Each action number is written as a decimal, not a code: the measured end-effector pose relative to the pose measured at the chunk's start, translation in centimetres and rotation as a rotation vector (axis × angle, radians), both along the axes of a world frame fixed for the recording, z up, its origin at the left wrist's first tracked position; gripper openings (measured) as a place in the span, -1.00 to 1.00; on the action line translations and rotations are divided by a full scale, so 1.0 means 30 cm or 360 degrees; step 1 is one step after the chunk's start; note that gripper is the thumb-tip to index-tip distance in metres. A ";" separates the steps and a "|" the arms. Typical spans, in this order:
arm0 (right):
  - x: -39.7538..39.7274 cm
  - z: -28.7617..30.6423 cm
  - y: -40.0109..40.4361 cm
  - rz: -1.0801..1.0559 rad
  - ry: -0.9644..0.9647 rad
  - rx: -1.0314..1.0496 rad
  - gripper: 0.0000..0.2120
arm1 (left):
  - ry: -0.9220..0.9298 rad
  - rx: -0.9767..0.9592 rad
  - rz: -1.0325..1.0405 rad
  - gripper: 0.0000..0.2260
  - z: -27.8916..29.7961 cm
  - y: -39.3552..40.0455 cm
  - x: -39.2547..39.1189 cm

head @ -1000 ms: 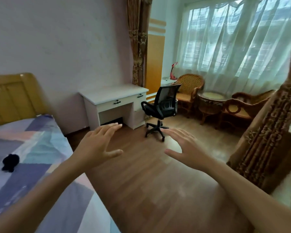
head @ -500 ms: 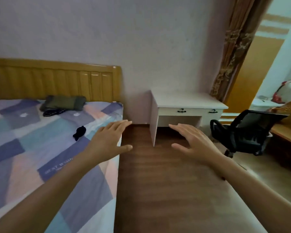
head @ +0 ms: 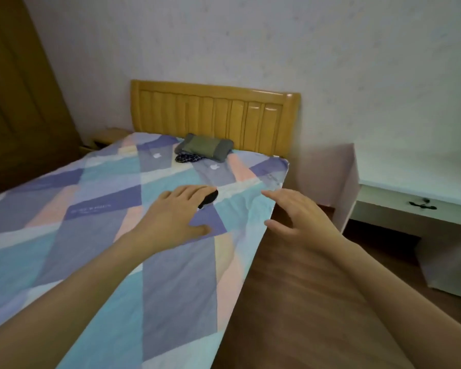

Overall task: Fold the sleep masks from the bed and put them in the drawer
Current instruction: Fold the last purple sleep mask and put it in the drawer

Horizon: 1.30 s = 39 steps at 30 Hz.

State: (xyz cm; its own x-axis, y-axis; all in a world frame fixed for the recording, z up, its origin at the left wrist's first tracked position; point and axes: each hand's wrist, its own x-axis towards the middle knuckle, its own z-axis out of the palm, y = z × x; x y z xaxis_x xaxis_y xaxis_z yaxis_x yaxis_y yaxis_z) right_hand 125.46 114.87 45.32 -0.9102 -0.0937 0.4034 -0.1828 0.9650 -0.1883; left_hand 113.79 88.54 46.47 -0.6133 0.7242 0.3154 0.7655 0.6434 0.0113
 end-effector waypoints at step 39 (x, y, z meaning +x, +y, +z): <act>-2.493 -0.849 0.774 0.1095 -0.0771 0.0073 -0.49 | -0.0792 0.0195 0.1069 -0.32 -0.964 0.902 -1.893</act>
